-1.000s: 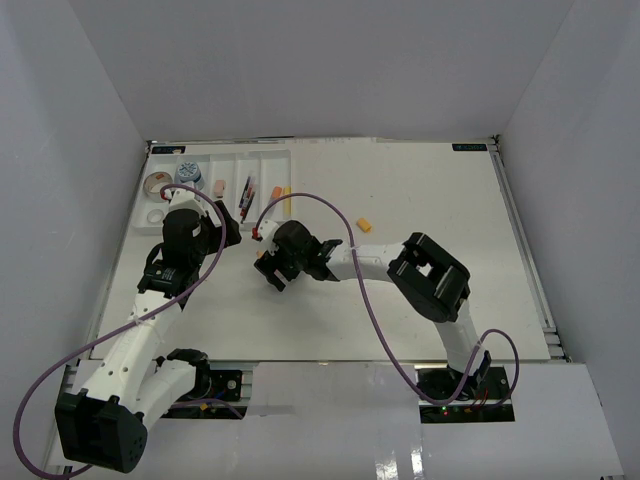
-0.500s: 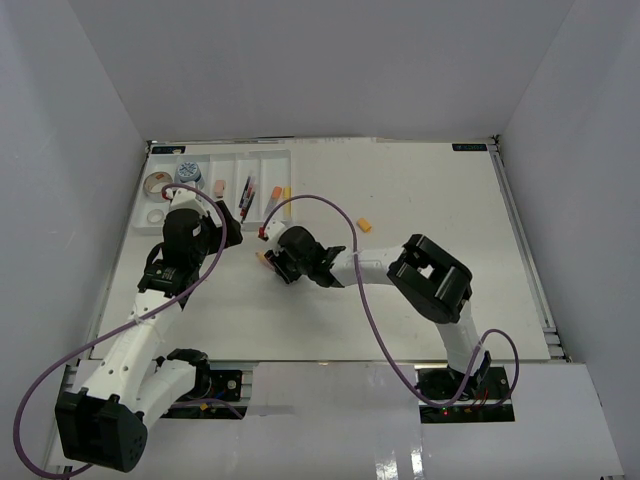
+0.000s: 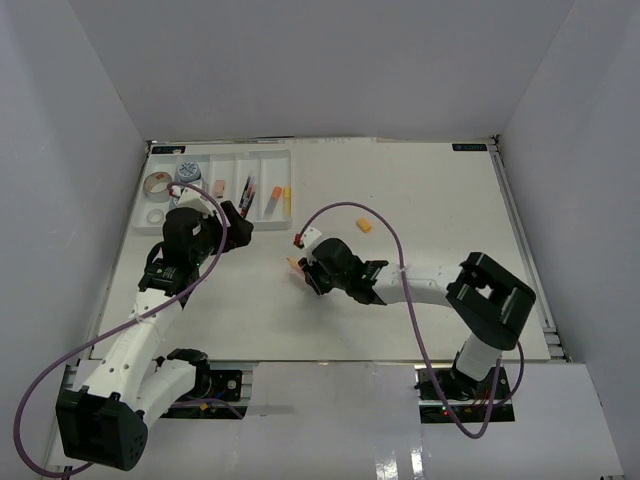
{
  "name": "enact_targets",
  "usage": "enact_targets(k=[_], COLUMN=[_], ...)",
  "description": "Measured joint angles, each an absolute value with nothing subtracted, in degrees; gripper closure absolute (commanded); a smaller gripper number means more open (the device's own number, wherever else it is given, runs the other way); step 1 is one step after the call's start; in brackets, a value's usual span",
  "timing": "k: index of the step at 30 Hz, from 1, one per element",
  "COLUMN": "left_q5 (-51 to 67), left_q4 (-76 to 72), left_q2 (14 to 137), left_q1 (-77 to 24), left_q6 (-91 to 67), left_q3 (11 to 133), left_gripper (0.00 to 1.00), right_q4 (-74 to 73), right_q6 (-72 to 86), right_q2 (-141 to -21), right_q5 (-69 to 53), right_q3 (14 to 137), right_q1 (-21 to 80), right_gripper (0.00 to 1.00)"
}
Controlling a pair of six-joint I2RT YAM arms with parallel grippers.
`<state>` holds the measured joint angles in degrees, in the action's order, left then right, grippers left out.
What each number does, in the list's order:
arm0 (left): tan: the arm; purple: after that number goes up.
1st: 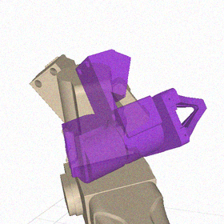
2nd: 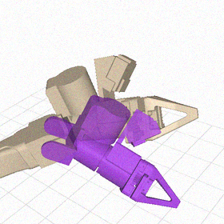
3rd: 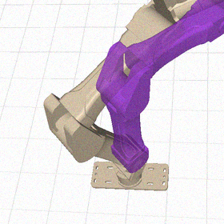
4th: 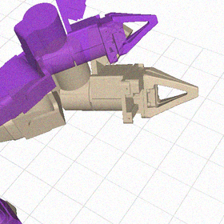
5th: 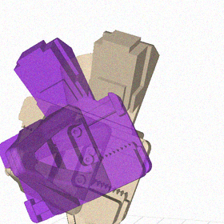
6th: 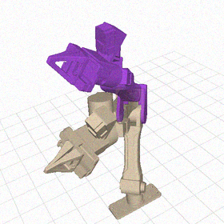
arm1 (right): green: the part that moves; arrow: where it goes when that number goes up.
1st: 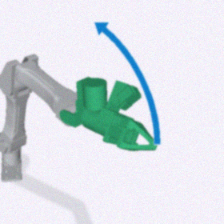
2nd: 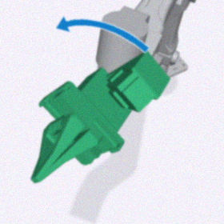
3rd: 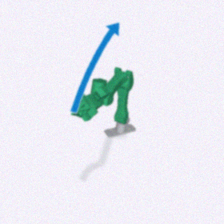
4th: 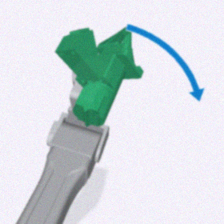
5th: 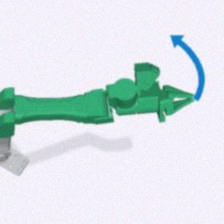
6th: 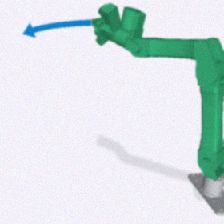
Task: Sort the stationery into containers
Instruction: Pick up the pen from the center of the board.
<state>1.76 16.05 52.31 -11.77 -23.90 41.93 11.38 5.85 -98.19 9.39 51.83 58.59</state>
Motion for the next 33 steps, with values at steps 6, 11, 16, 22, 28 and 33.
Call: enact_targets(k=[6, 11, 16, 22, 28, 33], left_q5=[10.48, 16.23, 16.43, 11.42, 7.29, 4.43], left_q4=[13.67, 6.04, -3.03, -15.27, -22.79, -26.09], left_q2=[51.27, 49.95, 49.91, 51.62, 59.35, 63.86], left_q1=[-11.81, -13.87, -20.58, -29.30, -34.00, -36.47], left_q6=[-29.43, -36.69, -42.22, -45.52, -45.84, -45.45], left_q3=[41.65, 38.37, 35.11, 33.80, 33.80, 33.87], left_gripper=[0.02, 0.02, 0.02, 0.02, 0.04, 0.07], right_q4=[15.07, 21.21, 28.34, 34.83, 38.13, 39.68], right_q6=[9.23, 11.86, 12.56, 12.43, 11.70, 11.35], right_q2=[-84.66, -76.79, -73.06, -72.27, -71.61, -70.59], right_q5=[13.58, 17.87, 22.92, 26.09, 26.94, 27.42], right_q3=[45.80, 42.22, 39.13, 37.69, 37.32, 36.51], right_q1=[58.59, 58.63, 58.85, 59.35, 59.92, 60.12], right_gripper=[0.92, 0.92, 0.92, 0.92, 0.92, 0.92])
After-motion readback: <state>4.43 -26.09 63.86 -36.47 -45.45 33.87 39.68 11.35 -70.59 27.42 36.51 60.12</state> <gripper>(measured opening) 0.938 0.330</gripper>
